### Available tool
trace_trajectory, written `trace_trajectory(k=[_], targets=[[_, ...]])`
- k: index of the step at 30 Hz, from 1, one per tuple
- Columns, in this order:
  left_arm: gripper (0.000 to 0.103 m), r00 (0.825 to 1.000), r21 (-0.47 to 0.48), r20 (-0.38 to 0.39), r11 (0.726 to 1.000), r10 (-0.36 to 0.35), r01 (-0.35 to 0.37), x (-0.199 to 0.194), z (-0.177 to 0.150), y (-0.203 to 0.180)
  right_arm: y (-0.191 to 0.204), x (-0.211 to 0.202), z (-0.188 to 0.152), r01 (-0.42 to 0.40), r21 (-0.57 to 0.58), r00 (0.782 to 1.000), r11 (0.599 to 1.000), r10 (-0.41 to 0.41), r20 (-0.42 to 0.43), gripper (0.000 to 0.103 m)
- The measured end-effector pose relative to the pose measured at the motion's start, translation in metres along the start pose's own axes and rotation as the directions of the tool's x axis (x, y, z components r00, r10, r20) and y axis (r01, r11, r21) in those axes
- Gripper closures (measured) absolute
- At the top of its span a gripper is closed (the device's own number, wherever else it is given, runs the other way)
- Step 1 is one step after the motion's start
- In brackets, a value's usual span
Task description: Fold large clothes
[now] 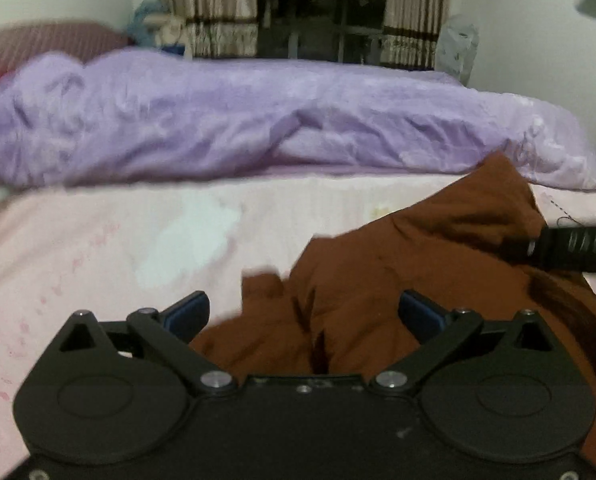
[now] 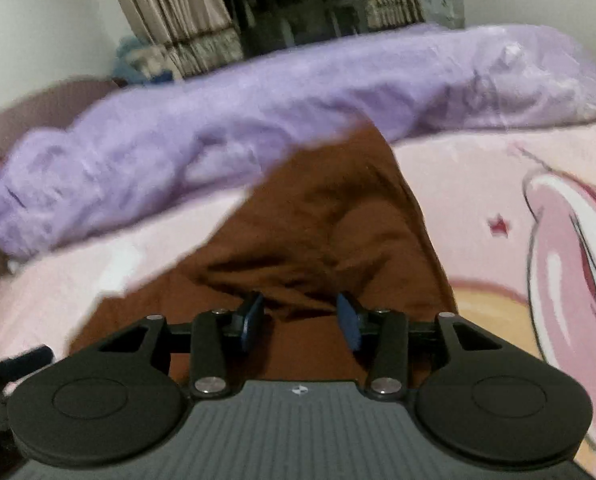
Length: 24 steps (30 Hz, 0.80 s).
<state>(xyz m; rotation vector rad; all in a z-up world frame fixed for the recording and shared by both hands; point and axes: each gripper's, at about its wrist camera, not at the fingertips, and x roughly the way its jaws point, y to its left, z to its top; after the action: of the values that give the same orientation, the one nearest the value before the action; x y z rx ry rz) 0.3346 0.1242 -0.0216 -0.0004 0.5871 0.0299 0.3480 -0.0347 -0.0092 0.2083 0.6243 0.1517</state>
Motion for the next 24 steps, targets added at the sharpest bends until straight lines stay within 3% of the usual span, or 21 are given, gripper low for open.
trace_trajectory(k=[4,9,11,13,17,24], targets=[[0.0,0.998,0.032,0.044,0.999,0.036,-0.038,0.005,0.018,0.004,-0.009,0.011,0.029,0.081,0.013,0.996,0.997,-0.081,0.049,0.051],[0.0,0.998,0.014,-0.054,0.999,0.045,-0.044,0.043,0.012,0.008,-0.047,0.072,0.031,0.169,0.096,0.984,0.981,-0.162,-0.071,0.048],[0.0,0.997,-0.01,-0.067,0.999,0.035,-0.035,0.052,0.009,0.012,-0.06,0.08,0.024,0.134,0.172,0.989,0.976,-0.12,-0.088,0.047],[0.0,0.998,-0.023,-0.061,1.0,0.02,-0.021,0.052,0.011,0.015,-0.068,0.073,0.022,0.115,0.214,0.992,0.97,-0.103,-0.068,0.047],[0.0,0.998,0.0,-0.058,1.0,0.03,-0.03,0.043,0.011,0.012,-0.059,0.061,0.029,0.124,0.18,0.992,0.976,-0.116,-0.052,0.049],[0.0,0.999,0.011,-0.021,0.999,0.047,-0.047,0.001,0.025,0.015,-0.021,-0.028,0.025,0.062,0.04,0.997,0.997,-0.064,0.051,0.049]])
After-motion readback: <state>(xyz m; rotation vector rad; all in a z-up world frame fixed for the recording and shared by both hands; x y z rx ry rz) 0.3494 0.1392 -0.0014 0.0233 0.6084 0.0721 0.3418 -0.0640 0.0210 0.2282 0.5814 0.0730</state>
